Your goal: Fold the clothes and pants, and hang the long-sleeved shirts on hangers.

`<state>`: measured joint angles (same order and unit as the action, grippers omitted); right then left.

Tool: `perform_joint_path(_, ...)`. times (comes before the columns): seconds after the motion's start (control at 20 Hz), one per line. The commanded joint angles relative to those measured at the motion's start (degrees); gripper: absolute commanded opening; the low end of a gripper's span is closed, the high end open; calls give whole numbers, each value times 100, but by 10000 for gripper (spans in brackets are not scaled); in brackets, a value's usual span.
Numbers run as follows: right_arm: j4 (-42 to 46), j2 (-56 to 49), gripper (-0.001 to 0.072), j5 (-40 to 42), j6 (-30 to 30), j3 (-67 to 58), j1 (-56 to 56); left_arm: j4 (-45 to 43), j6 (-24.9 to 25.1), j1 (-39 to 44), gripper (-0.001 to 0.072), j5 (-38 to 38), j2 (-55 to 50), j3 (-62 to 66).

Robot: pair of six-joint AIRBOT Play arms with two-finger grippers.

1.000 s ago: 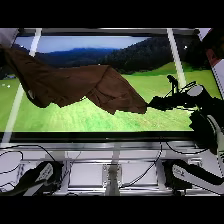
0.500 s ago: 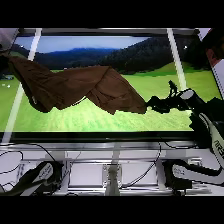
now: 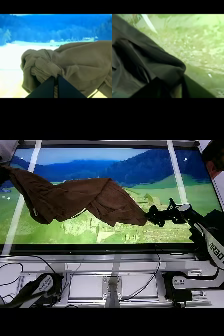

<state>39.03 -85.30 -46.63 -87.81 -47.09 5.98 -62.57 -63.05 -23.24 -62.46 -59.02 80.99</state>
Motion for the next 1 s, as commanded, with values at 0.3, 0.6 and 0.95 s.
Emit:
perform_joint_path(0.3, 1419, 411, 9, -221, 887, -1633, 267, 4, -81, -7, 36, 726, 31, -31)
perform_joint_path(0.6, 3191, 1473, 9, -219, 953, -3506, 1268, 2, -1137, -391, 35, 1985, 365, -31)
perform_joint_path(0.95, 3567, 2312, 10, -514, 1733, -4179, 1878, -11, -1150, -896, 35, 1718, 761, -33)
